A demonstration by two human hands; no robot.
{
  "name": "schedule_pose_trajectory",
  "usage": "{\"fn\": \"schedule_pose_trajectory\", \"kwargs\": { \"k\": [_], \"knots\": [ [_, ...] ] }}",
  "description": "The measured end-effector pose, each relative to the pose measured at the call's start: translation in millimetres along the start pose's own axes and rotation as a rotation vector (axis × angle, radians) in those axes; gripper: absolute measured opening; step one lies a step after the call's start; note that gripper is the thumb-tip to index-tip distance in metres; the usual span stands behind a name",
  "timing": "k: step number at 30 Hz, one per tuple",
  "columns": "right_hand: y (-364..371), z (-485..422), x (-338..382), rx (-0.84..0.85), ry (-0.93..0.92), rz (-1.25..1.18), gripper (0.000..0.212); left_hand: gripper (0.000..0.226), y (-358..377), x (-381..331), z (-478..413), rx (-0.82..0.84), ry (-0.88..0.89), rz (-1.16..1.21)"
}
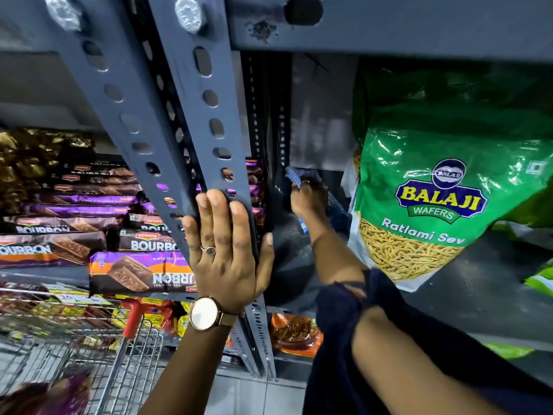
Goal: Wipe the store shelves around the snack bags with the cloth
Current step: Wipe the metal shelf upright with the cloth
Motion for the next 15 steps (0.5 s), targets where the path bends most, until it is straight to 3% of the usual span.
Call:
{"fn": "schedule_pose_trajectory", "kwargs": {
  "k": [9, 15],
  "knots": [
    [20, 7, 5, 0.124, -0.243, 0.172, 0.062, 0.095, 1, 1, -3, 0.019, -0.013, -0.002],
    [18, 50, 14, 0.194, -0.188, 0.146, 0.044, 0.095, 0, 1, -5, 0.016, -0.004, -0.004]
  ]
}}
Point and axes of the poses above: each hand's wrist, its own z-axis away from the middle knuckle, its own y-axis out of the palm, x = y × z, the point moved 3 cm from there along -z, towards the middle knuckle, and after that the axes turned 3 degrees about y, right-handed, at the moved point
